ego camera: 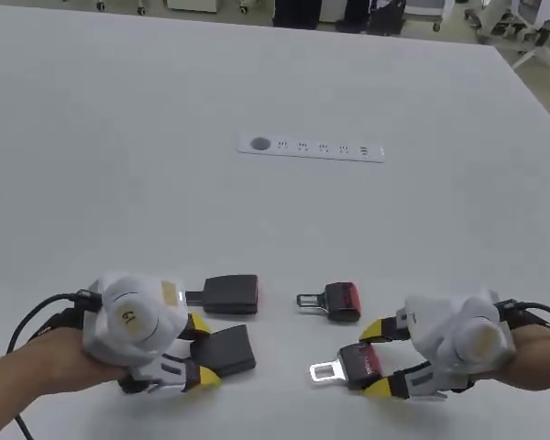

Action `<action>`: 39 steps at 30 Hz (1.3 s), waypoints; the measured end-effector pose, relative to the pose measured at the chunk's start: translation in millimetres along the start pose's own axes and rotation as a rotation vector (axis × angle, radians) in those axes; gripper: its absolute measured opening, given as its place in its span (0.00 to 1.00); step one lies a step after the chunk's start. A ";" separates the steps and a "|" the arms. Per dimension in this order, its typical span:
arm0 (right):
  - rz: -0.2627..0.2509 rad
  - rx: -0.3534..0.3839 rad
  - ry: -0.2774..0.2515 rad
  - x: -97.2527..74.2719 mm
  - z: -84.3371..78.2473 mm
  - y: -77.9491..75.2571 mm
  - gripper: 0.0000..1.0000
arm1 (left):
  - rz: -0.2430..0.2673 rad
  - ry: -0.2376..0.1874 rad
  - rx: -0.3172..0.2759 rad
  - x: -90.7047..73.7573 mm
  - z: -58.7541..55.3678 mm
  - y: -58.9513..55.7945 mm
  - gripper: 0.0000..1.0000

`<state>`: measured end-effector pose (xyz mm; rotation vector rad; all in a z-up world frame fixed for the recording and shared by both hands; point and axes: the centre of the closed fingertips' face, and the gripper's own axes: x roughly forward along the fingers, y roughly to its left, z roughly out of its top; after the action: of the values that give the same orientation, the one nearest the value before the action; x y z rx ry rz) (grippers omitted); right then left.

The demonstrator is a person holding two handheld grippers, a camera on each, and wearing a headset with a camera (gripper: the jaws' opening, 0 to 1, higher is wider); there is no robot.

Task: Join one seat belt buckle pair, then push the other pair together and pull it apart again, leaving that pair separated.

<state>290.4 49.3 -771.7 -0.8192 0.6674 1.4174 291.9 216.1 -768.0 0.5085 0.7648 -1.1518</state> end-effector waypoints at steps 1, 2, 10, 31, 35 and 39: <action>0.001 0.000 0.001 -0.4 0.5 0.6 0.32 | -0.001 0.000 0.001 0.0 0.0 -0.2 0.34; 0.003 0.002 0.000 -0.7 1.0 1.1 0.32 | -0.003 0.001 0.002 -0.1 -0.5 0.3 0.34; 0.004 0.009 0.001 -1.6 1.3 1.8 0.31 | -0.020 0.009 0.025 0.3 0.3 -2.0 0.33; 0.009 0.030 -0.002 0.4 2.7 3.6 0.31 | -0.104 0.068 0.143 3.0 -4.1 -2.5 0.33; 0.007 0.043 -0.006 1.6 4.2 3.5 0.31 | -0.118 0.077 0.161 3.7 -4.3 -2.9 0.33; 0.005 0.047 -0.011 2.6 7.8 4.0 0.31 | -0.131 0.089 0.183 4.1 -4.7 -3.3 0.33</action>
<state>286.0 57.0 -769.8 -0.7733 0.6923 1.4044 288.3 215.7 -774.1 0.6736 0.7822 -1.3359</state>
